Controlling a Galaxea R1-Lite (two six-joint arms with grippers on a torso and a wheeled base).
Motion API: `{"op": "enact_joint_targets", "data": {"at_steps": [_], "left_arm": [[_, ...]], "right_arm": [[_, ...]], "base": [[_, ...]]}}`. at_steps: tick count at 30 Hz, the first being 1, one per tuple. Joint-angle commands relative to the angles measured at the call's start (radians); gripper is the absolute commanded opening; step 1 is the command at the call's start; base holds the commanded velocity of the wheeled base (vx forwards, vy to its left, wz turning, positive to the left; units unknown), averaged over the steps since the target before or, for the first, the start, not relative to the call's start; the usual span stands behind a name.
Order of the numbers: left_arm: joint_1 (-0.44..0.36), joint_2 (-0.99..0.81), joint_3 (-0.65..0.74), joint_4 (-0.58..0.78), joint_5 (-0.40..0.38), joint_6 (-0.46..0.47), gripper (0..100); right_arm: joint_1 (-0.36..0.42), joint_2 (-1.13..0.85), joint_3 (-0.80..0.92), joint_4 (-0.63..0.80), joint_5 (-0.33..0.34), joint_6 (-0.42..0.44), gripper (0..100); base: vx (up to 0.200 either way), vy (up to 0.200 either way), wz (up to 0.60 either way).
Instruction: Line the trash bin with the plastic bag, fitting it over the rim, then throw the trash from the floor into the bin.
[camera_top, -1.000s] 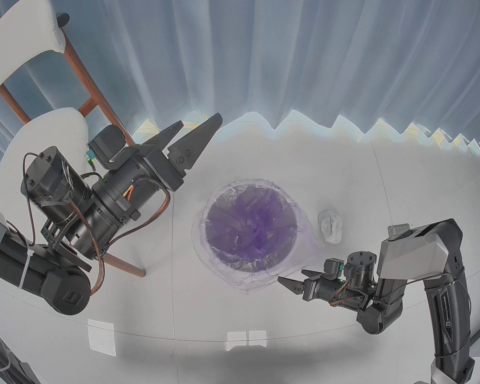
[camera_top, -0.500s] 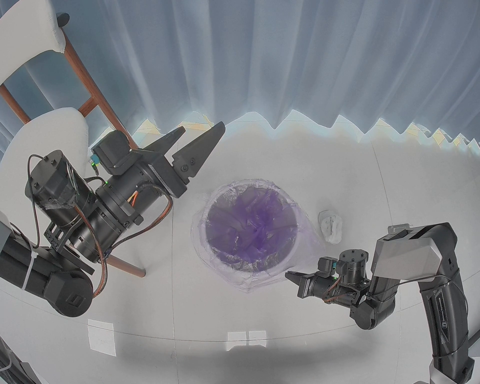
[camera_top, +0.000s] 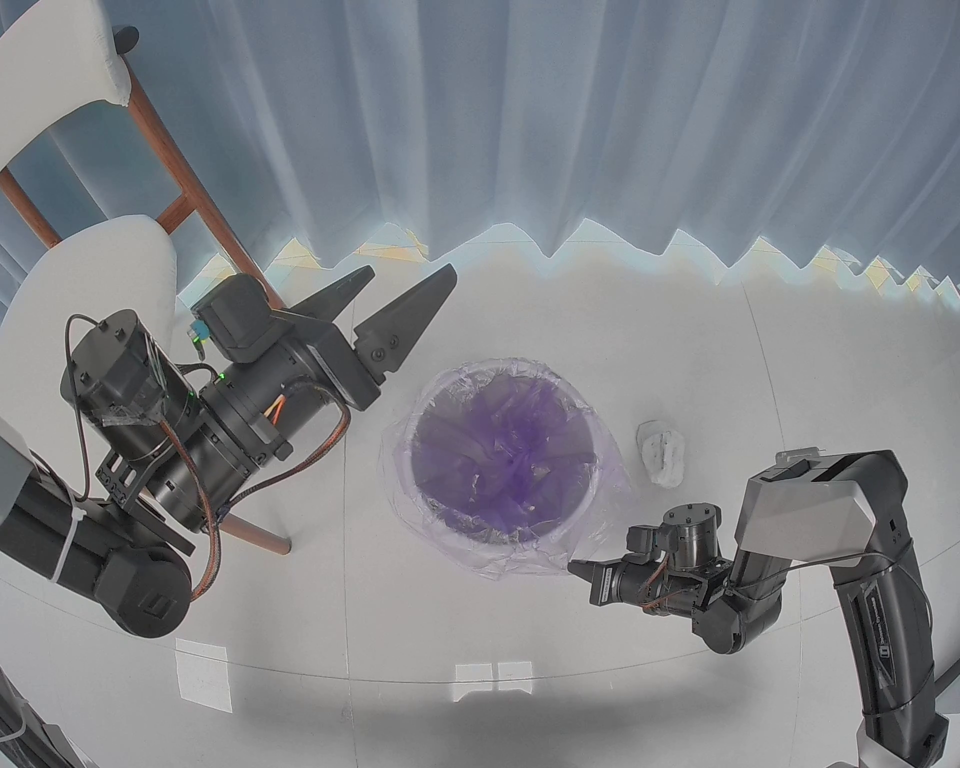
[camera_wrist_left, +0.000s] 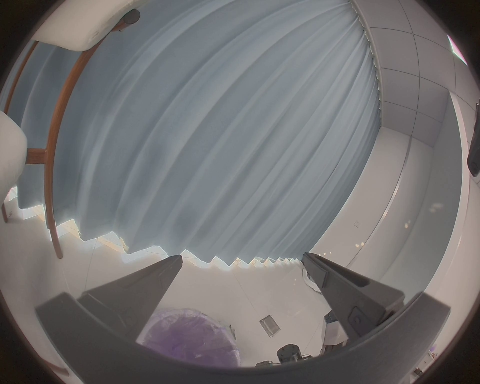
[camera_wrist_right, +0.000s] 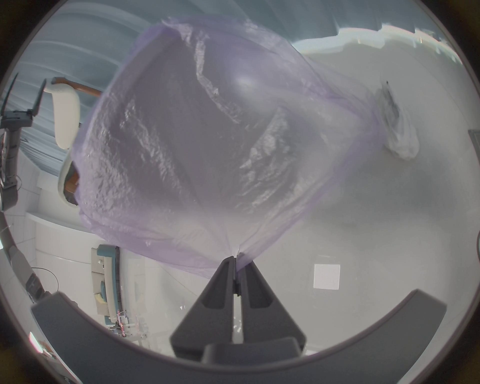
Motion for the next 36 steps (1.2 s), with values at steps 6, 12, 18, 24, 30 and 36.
{"op": "enact_joint_targets", "data": {"at_steps": [6, 12, 18, 24, 30, 36], "left_arm": [[0.0, 0.0, 0.01, 0.0, 0.001, 0.001, 100], [-0.002, 0.002, 0.01, 0.0, 0.001, 0.002, 100], [-0.003, 0.002, 0.006, 0.0, 0.001, 0.002, 100], [-0.008, 0.012, 0.003, 0.0, 0.0, 0.002, 100], [-0.025, 0.008, 0.056, 0.003, 0.014, 0.002, 100], [-0.045, 0.02, 0.115, 0.014, 0.017, 0.036, 100]], "right_arm": [[-0.018, -0.033, -0.226, 0.411, -0.006, -0.002, 0], [-0.023, -0.013, -0.324, 0.541, -0.063, 0.0, 0], [-0.023, -0.015, -0.318, 0.54, -0.066, 0.001, 0], [-0.015, -0.021, -0.298, 0.529, -0.067, 0.021, 100], [-0.015, -0.131, -0.22, 0.486, -0.057, 0.147, 100], [0.013, -0.343, -0.031, 0.485, 0.009, 0.195, 100]], "base": [[0.0, 0.0, 0.0], [0.0, 0.0, 0.0], [0.0, 0.0, 0.0], [0.0, 0.0, 0.0], [0.0, 0.0, 0.0], [0.0, 0.0, 0.0]]}}
